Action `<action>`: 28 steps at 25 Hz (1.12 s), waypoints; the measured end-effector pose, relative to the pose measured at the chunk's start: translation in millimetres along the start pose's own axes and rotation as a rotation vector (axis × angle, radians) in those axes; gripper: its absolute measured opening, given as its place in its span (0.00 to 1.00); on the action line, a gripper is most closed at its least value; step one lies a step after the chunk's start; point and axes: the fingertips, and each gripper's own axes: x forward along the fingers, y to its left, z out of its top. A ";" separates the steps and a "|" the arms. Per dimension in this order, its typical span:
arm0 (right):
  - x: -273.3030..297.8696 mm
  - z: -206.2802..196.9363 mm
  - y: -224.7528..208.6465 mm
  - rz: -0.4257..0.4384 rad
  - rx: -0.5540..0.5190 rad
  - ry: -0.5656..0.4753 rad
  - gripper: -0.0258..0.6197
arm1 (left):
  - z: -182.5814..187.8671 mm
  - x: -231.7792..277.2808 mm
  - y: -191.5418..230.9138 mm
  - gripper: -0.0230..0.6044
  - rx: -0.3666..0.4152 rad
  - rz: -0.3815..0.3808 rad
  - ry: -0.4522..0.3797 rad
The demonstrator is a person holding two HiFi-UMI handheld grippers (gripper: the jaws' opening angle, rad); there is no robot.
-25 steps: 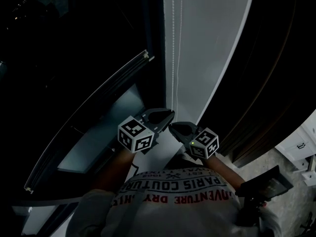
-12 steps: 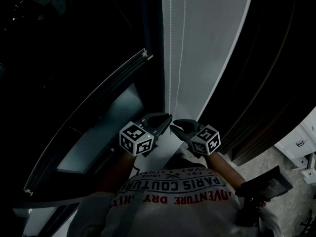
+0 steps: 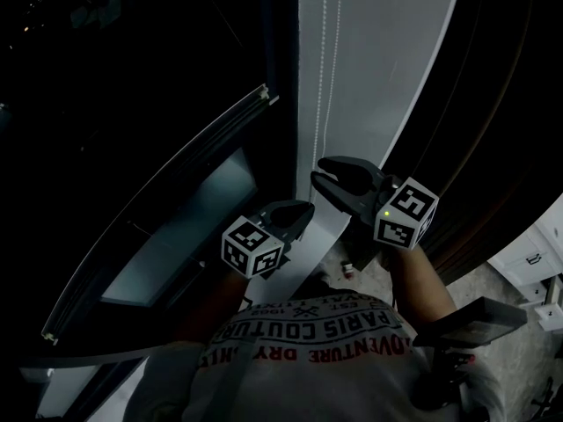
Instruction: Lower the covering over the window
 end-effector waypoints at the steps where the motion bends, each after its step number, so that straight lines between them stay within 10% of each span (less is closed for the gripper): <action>1: 4.0 6.4 1.3 0.010 -0.010 -0.007 0.20 | 0.0 0.6 -0.5 0.05 -0.001 -0.003 0.000; 28: 14.4 -13.1 -14.7 -0.036 0.042 -0.064 0.06 | -32.3 20.1 19.3 0.05 0.035 -0.002 0.077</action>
